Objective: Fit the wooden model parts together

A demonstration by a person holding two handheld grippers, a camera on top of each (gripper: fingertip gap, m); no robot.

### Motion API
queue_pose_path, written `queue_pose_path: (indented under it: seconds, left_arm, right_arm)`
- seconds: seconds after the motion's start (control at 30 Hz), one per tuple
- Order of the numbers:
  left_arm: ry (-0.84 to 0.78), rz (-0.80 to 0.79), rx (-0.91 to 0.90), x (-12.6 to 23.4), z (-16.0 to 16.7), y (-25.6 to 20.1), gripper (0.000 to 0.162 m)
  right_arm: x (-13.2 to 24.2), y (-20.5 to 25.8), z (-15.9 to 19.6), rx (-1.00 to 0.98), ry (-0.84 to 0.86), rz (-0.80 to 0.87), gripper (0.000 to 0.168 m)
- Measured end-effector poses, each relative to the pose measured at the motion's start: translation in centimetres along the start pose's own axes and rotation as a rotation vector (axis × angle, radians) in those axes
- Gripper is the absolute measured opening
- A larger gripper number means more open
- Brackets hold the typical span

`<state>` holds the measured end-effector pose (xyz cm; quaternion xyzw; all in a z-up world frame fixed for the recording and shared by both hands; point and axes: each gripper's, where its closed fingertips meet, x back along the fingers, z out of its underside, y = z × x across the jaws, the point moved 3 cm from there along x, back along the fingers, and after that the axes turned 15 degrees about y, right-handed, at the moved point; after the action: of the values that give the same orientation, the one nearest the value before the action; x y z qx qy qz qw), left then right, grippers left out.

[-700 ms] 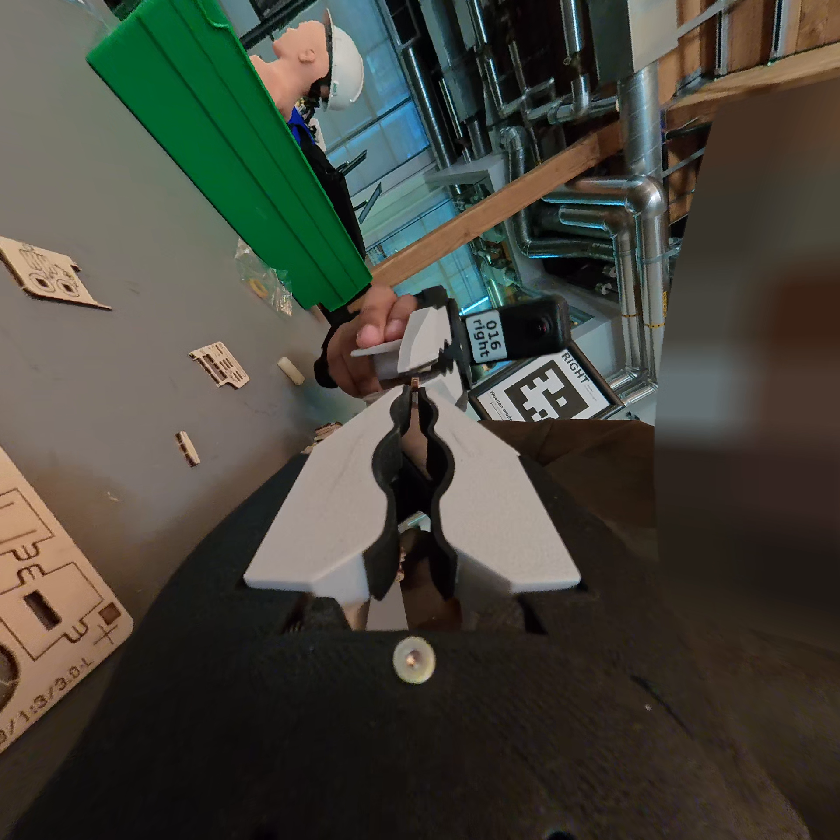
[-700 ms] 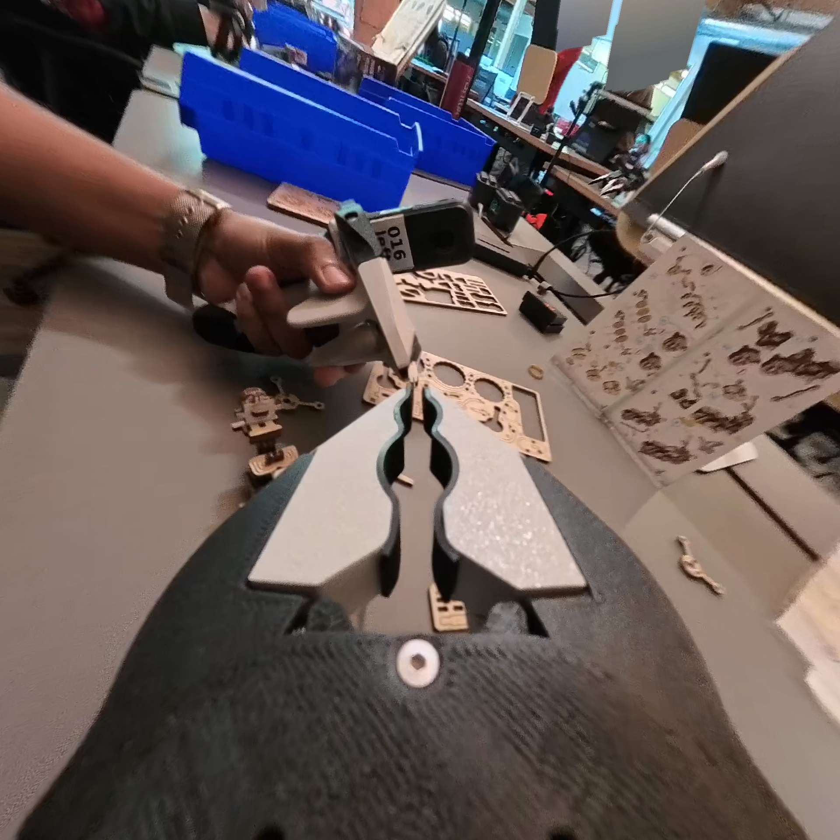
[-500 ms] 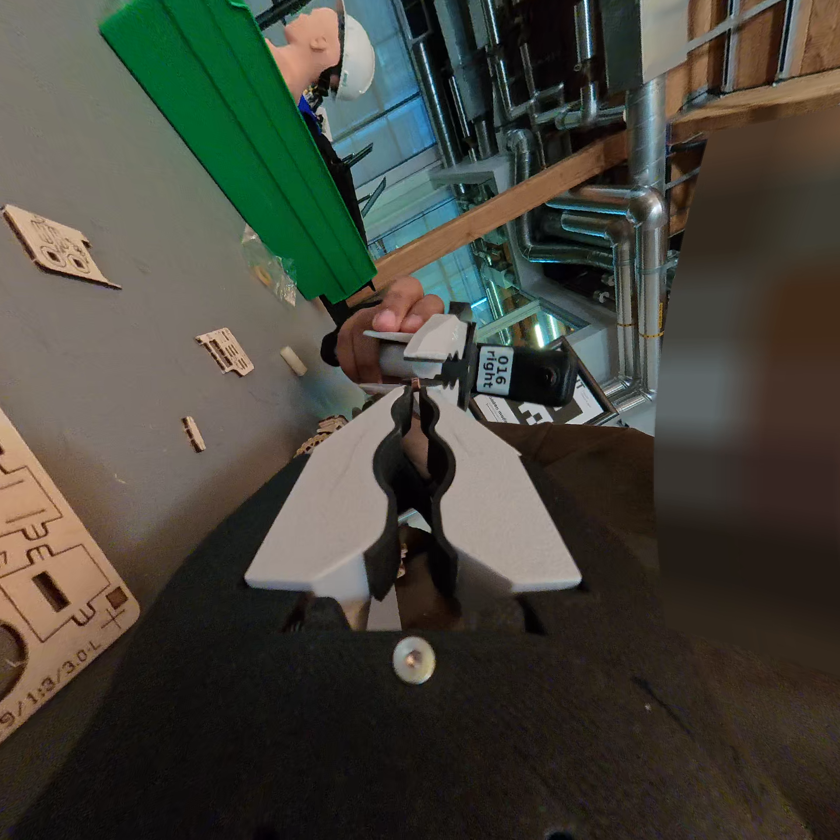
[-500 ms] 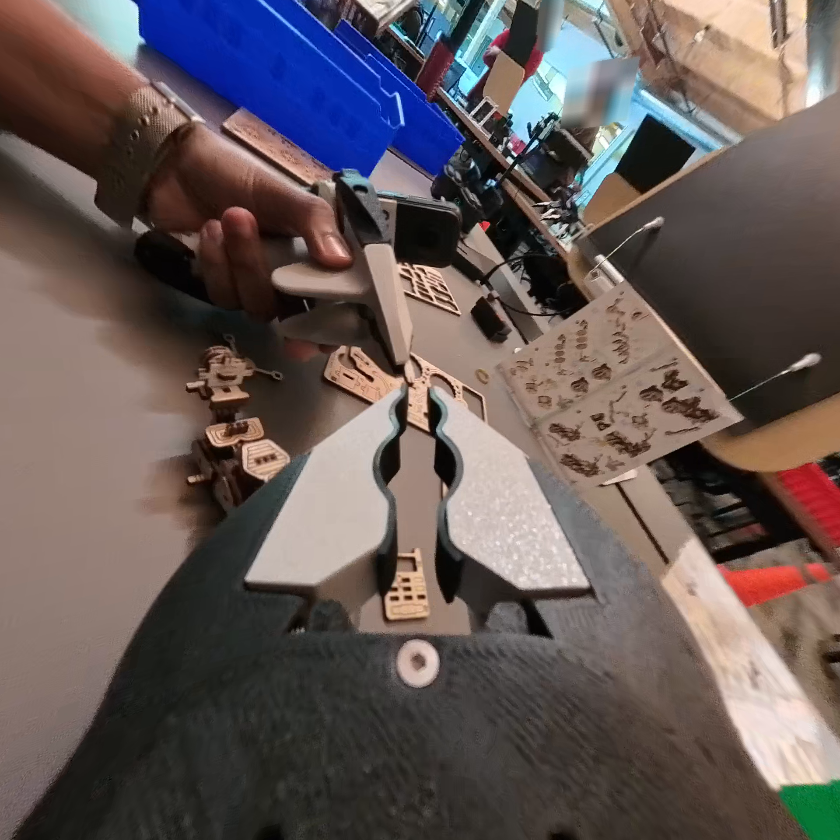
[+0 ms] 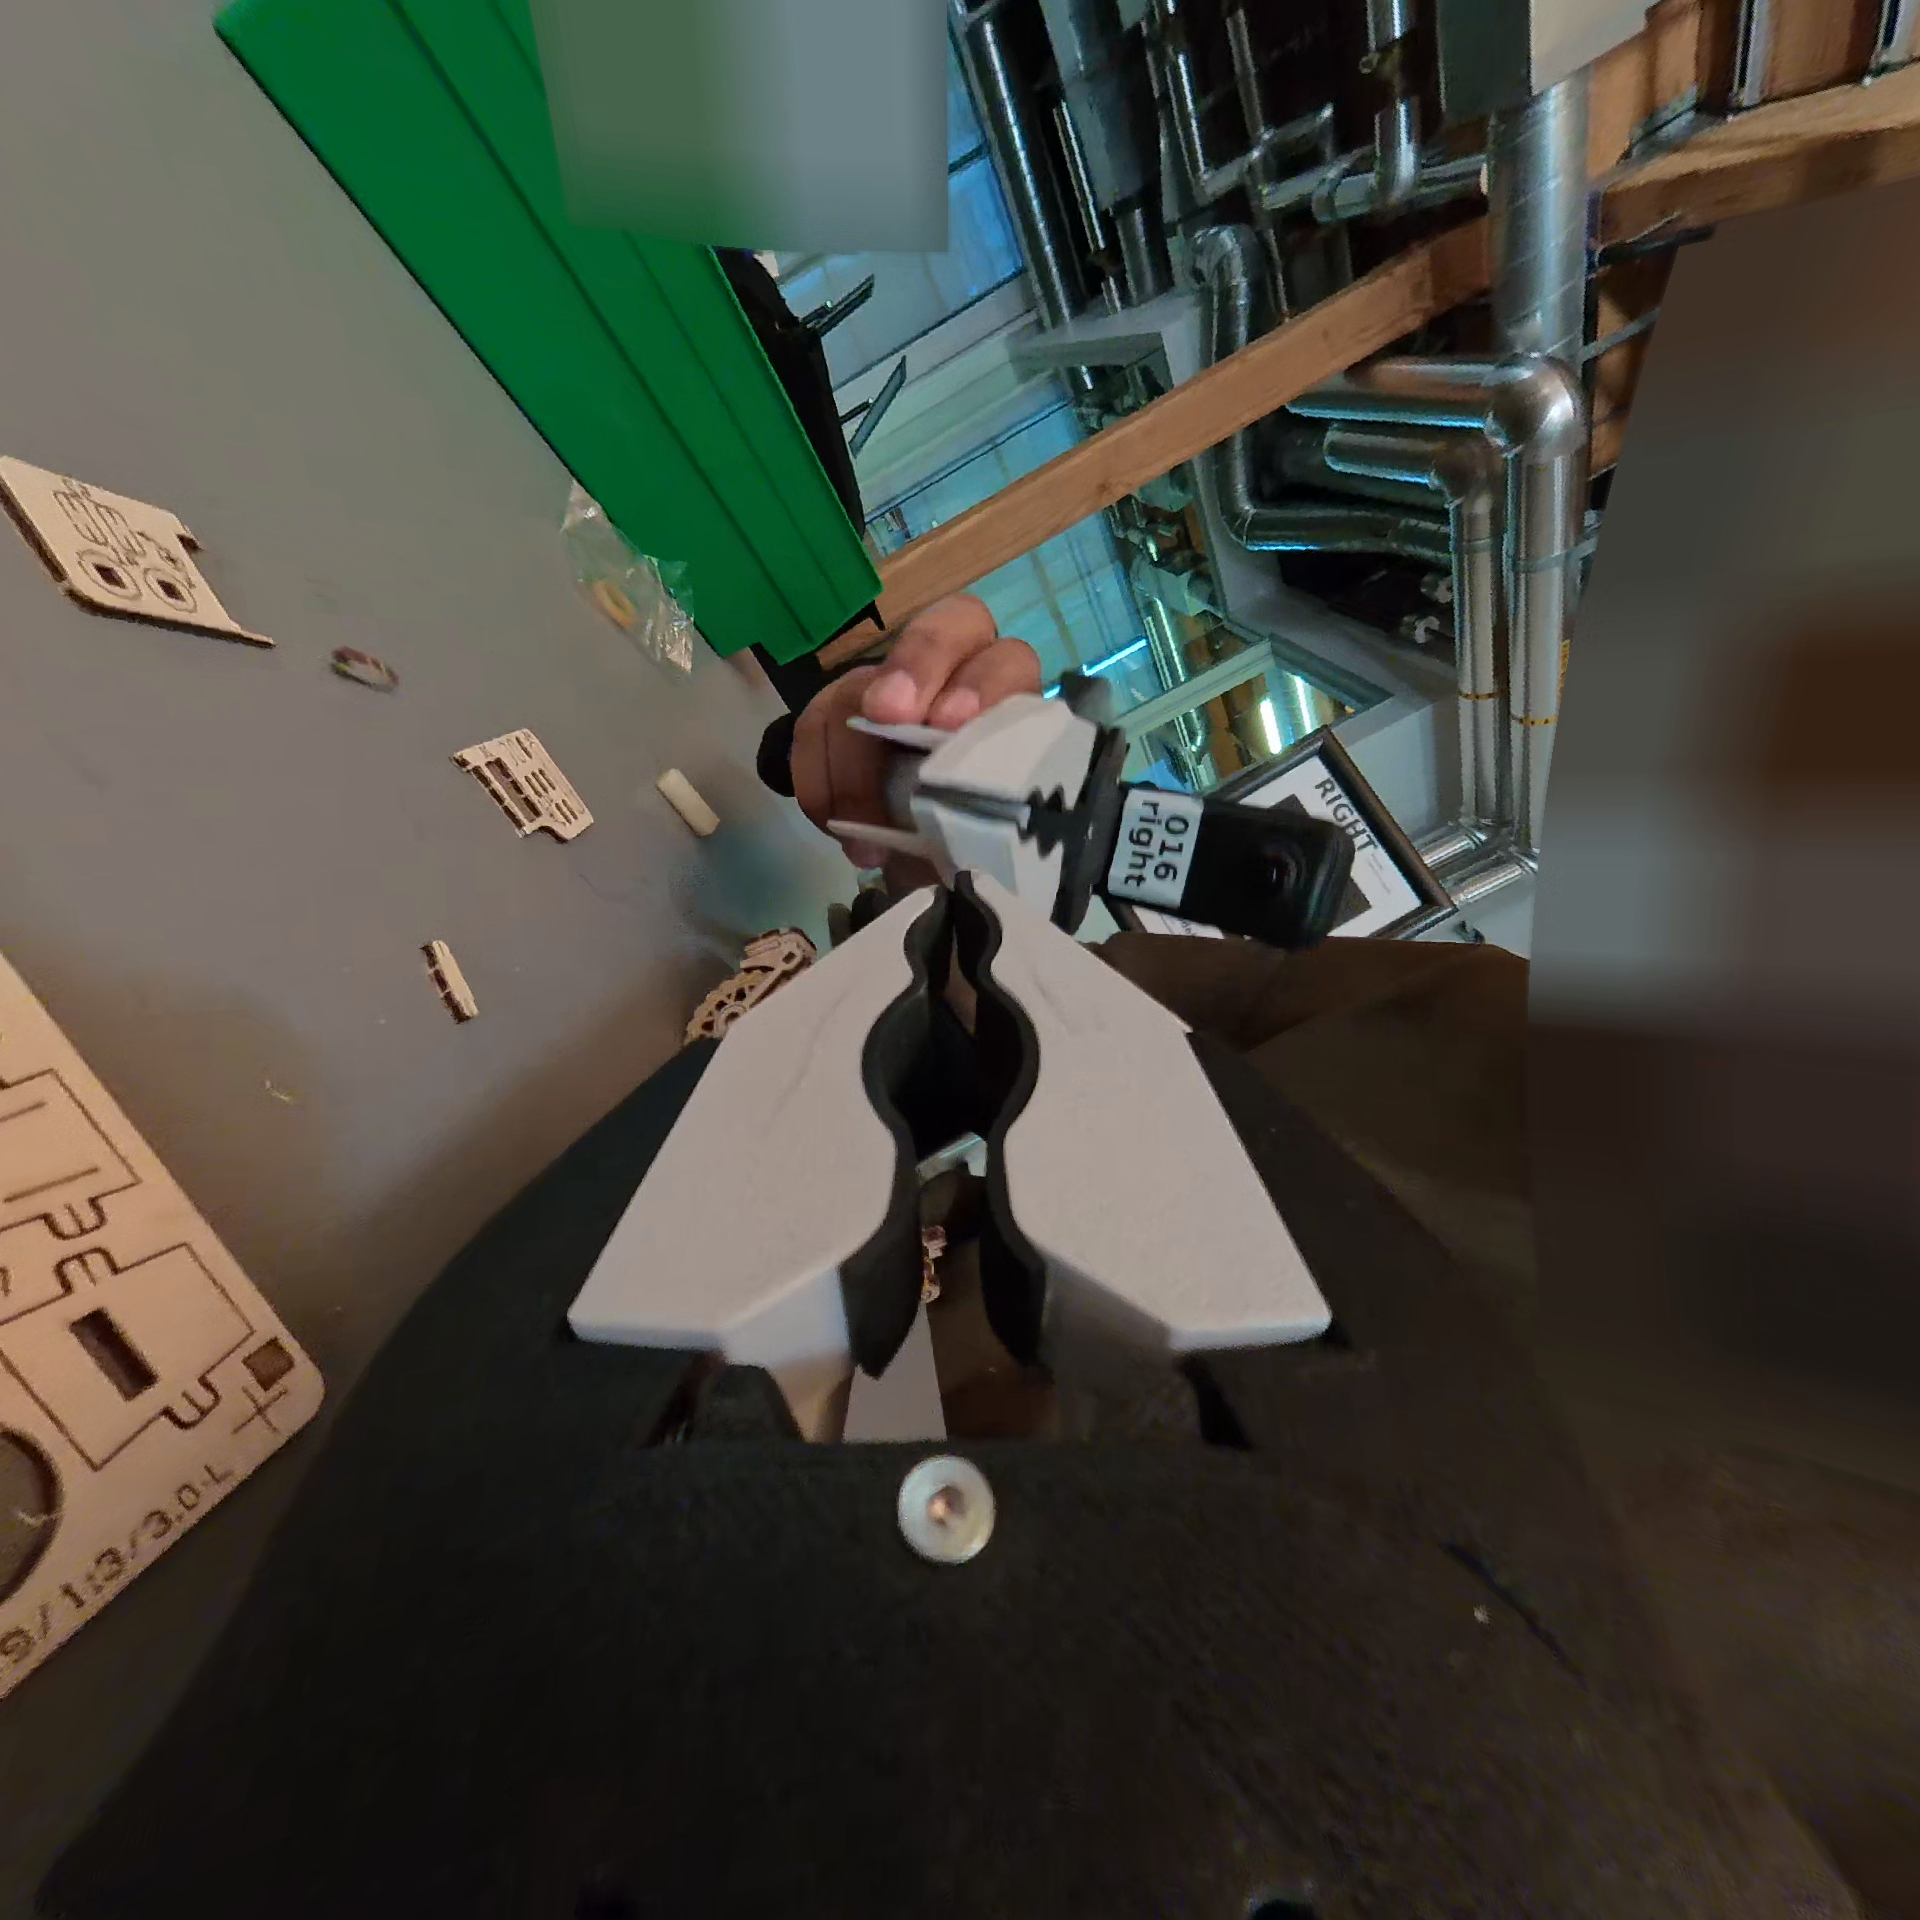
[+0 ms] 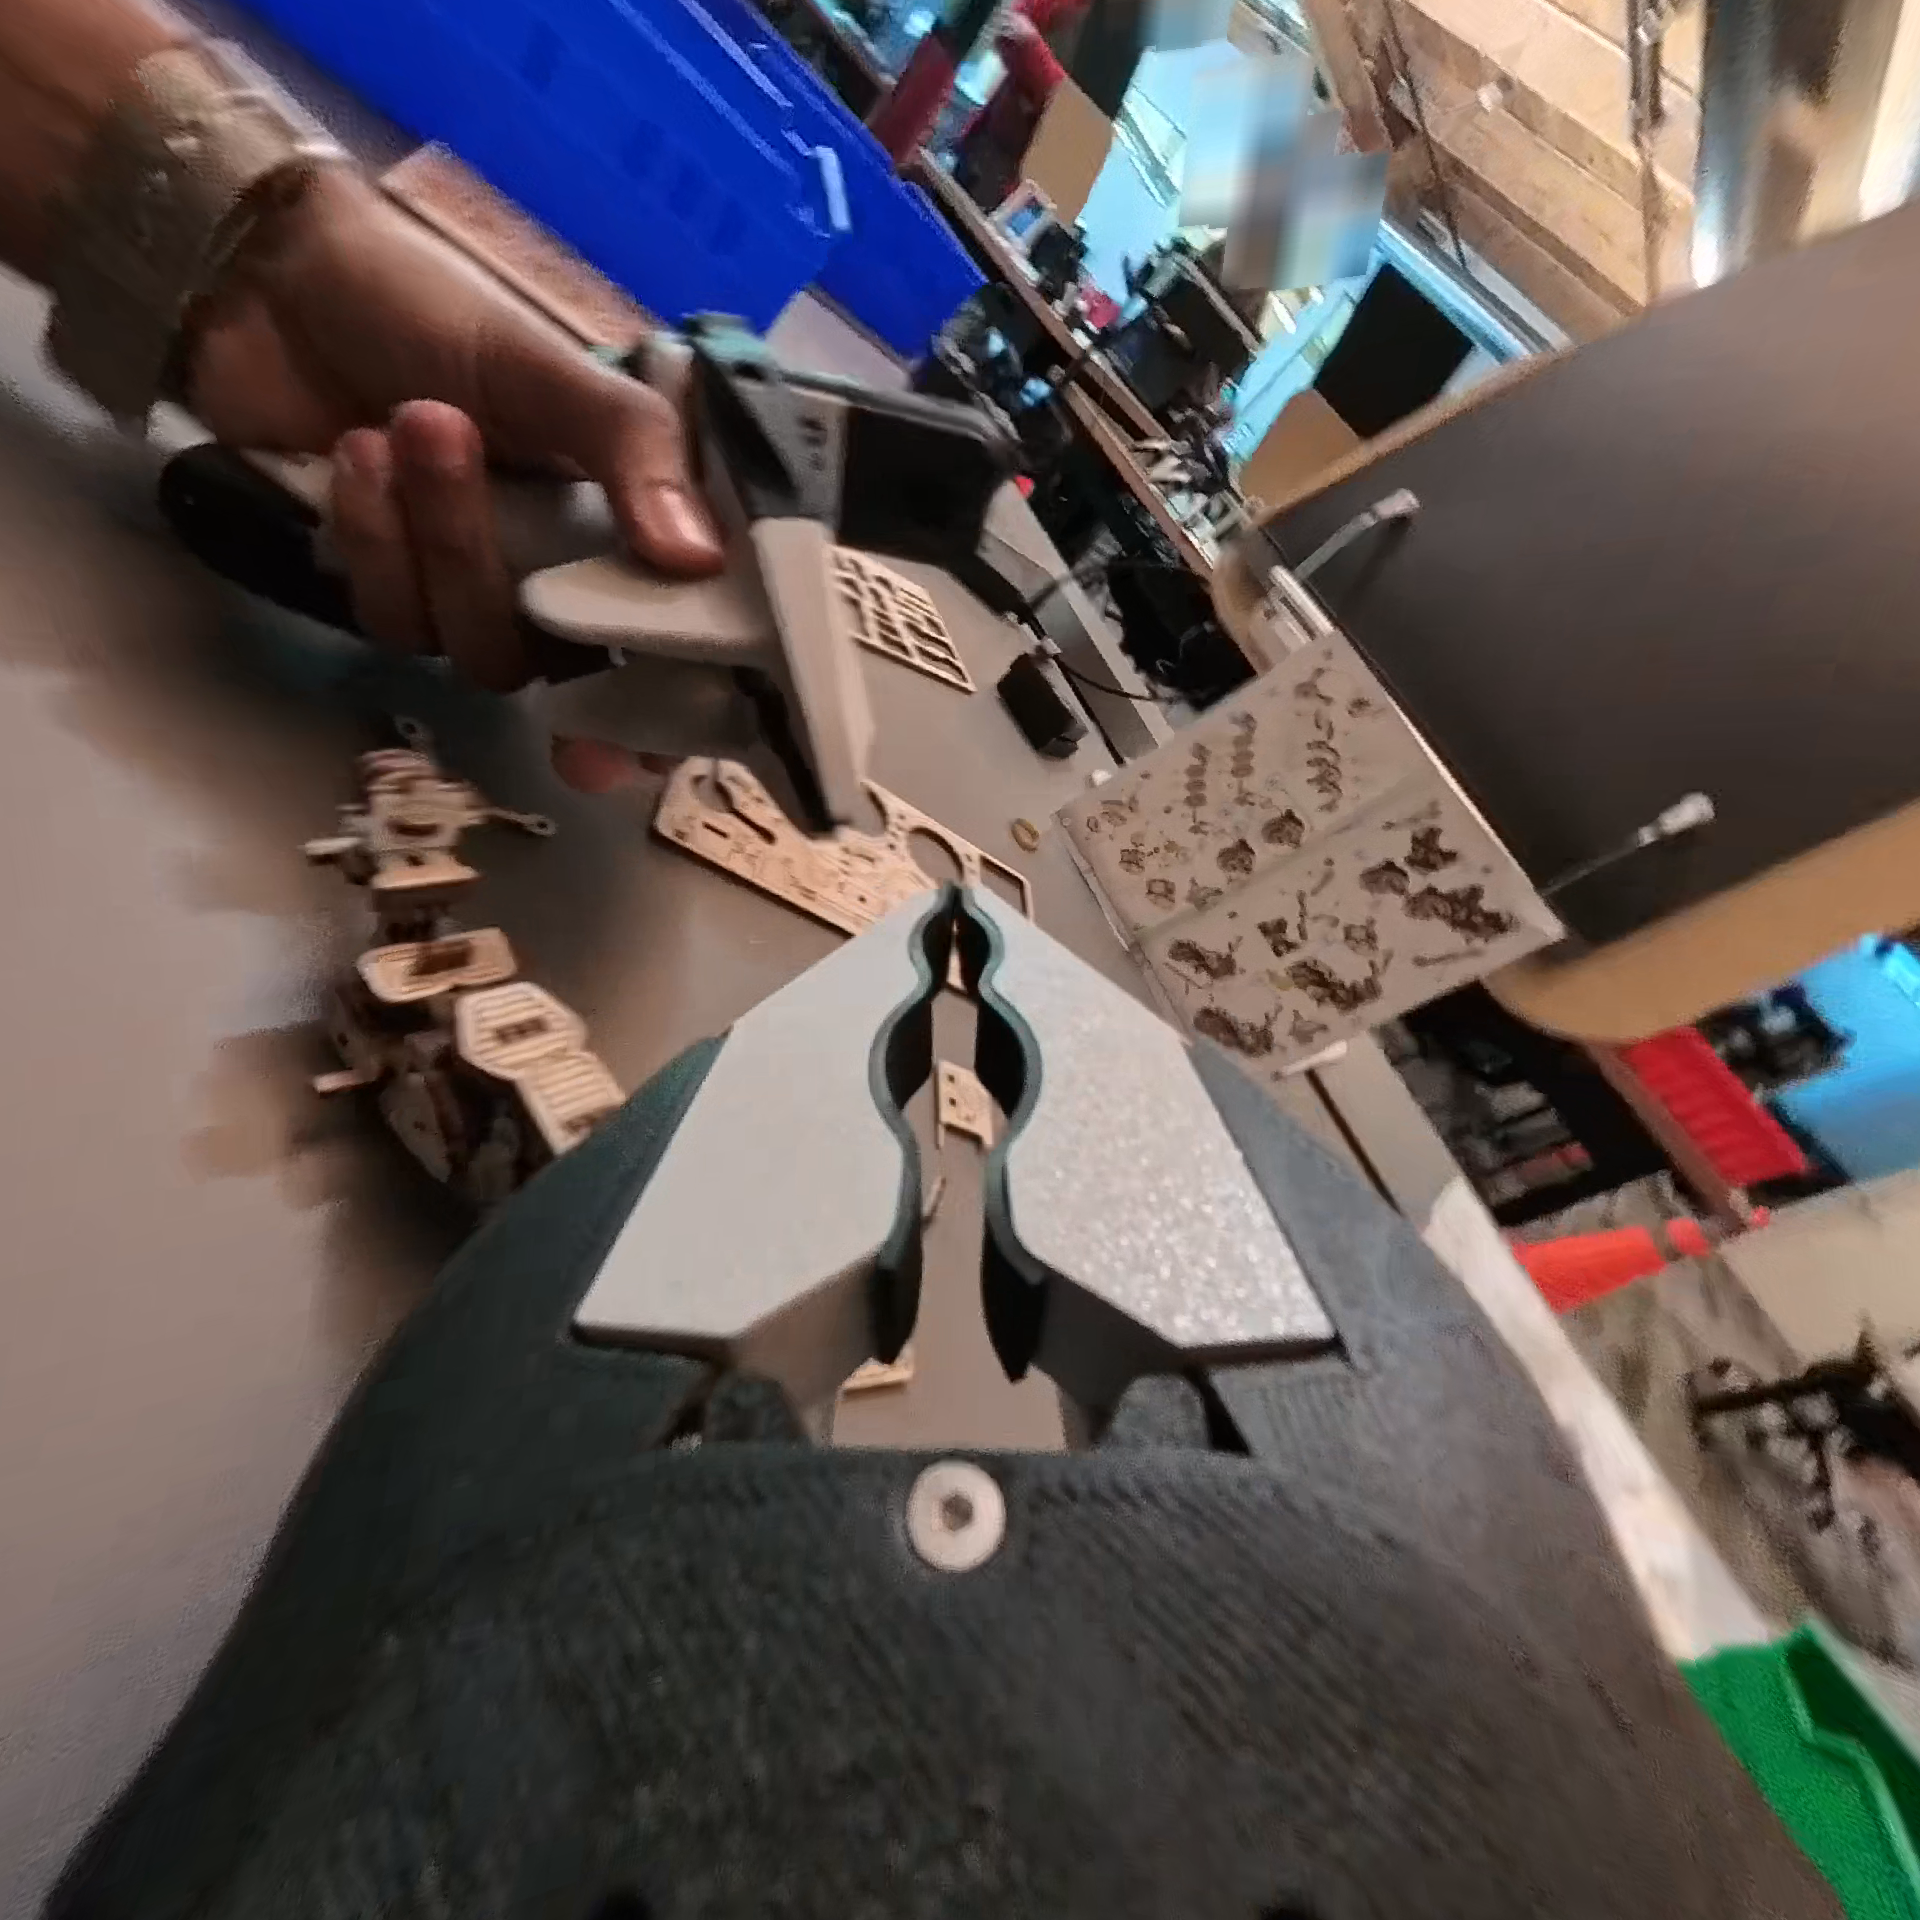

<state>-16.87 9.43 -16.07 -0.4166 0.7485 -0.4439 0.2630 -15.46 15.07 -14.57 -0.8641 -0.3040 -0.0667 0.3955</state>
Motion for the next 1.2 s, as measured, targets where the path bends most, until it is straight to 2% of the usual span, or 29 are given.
queue_pose_path:
  seconds: [0.03, 0.13, 0.23, 0.33, 0.4, 0.53, 0.6, 0.63, 0.7, 0.8, 0.9, 1.03, 1.1, 1.17, 1.2]
  left_arm:
    - [-0.002, -0.01, -0.009, 0.1, -0.1, 0.0, 0.0]
    - [-0.011, -0.048, -0.031, 0.4, -0.2, 0.2, 0.0]
    - [-0.047, -0.055, -0.03, 0.6, -0.5, 0.4, 0.0]
    - [-0.077, -0.065, -0.029, 1.1, -0.9, 0.5, 0.0]
    - [-0.082, -0.074, -0.034, 1.2, -0.9, 0.6, 0.0]
    - [-0.086, -0.075, -0.035, 1.3, -1.0, 0.6, 0.0]
    - [-0.088, -0.074, -0.033, 1.2, -1.0, 0.6, 0.0]
    - [-0.092, -0.075, -0.033, 1.3, -1.0, 0.6, 0.0]
    - [-0.112, -0.09, -0.037, 1.5, -1.2, 0.7, 0.0]
    - [-0.144, -0.141, -0.048, 2.0, -1.5, 1.0, 0.0]
    - [-0.133, -0.19, -0.076, 1.9, -1.5, 1.2, 0.007]
    - [-0.071, -0.21, -0.136, 0.7, -1.0, 0.8, 0.021]
    - [-0.046, -0.219, -0.148, 0.2, -0.7, 0.7, 0.018]
    - [-0.024, -0.212, -0.159, 0.0, -0.5, 0.6, 0.001]
    - [-0.025, -0.208, -0.159, 0.0, -0.5, 0.5, 0.001]
  right_arm:
    - [-0.1, -1.0, 0.6, -0.059, 0.018, 0.013, 0.0]
    - [-1.2, -3.2, 4.1, -0.281, 0.166, -0.007, 0.0]
    - [-2.9, -2.5, 8.3, -0.498, 0.391, -0.192, 0.011]
    - [-3.9, -1.5, 9.1, -0.644, 0.479, -0.337, 0.022]
    - [-4.4, -1.2, 9.0, -0.666, 0.496, -0.363, 0.022]
    - [-5.0, -0.6, 9.7, -0.584, 0.577, -0.31, 0.014]
    - [-5.1, -0.4, 9.5, -0.568, 0.581, -0.301, 0.002]
    - [-5.1, -0.3, 9.3, -0.55, 0.584, -0.304, 0.002]
    - [-4.8, -0.6, 8.8, -0.506, 0.561, -0.283, 0.002]
    - [-3.8, -0.9, 5.9, -0.496, 0.392, -0.315, 0.002]
    - [-2.5, -0.2, 3.0, -0.606, 0.227, -0.489, 0.002]
    - [-1.5, 0.7, 1.2, -0.791, 0.118, -0.731, 0.001]
    - [-1.1, 0.8, 0.8, -0.819, 0.088, -0.782, 0.001]
    - [-1.0, 0.8, 0.6, -0.829, 0.082, -0.79, 0.001]
    - [-1.0, 0.8, 0.5, -0.834, 0.077, -0.793, 0.002]
